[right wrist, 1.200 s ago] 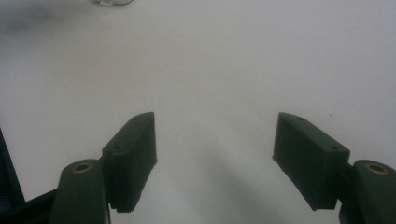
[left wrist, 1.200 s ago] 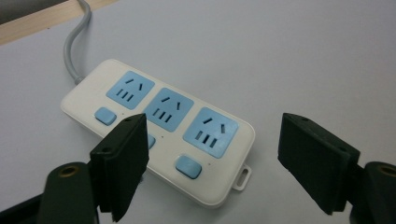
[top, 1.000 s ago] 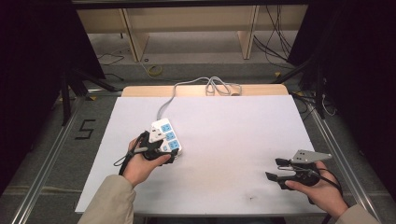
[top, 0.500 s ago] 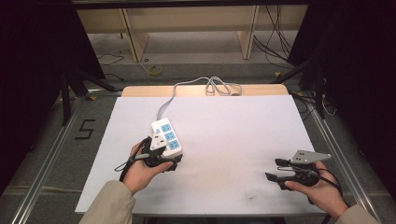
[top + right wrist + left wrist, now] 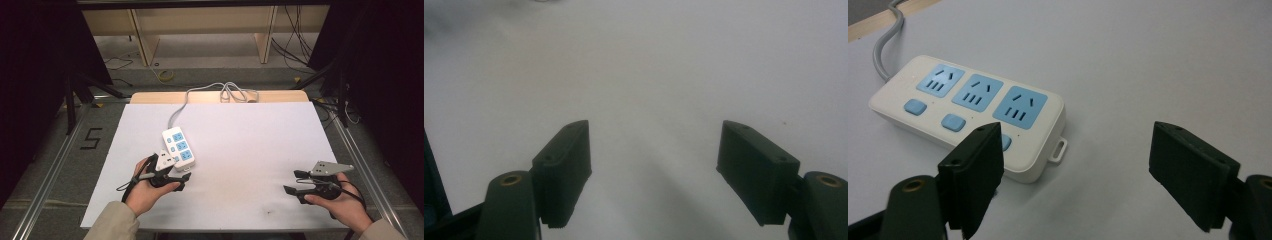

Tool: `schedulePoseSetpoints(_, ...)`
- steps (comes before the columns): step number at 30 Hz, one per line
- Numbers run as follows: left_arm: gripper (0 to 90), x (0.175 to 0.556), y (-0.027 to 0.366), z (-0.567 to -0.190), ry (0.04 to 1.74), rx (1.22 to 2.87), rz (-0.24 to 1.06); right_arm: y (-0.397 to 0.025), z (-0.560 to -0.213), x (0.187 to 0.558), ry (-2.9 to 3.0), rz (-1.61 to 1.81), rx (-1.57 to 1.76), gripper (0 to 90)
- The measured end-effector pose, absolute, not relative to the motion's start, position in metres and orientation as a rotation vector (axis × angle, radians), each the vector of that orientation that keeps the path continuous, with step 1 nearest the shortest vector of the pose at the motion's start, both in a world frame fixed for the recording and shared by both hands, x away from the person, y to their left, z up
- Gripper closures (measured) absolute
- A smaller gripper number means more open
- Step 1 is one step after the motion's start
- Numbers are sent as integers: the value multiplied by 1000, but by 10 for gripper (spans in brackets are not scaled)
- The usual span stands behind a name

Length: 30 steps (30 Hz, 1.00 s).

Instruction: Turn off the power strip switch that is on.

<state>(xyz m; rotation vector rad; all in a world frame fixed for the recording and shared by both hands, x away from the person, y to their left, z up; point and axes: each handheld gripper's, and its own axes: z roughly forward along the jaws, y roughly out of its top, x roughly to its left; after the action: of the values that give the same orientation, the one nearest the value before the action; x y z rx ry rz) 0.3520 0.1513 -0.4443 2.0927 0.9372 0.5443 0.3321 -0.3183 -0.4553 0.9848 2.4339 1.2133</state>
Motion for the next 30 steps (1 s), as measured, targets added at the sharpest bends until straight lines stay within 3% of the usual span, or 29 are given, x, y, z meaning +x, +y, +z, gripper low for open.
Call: schedulePoseSetpoints(30,215,331,178,-455,1001,2096,569,-319,-456,332,2440,1203,983,296)
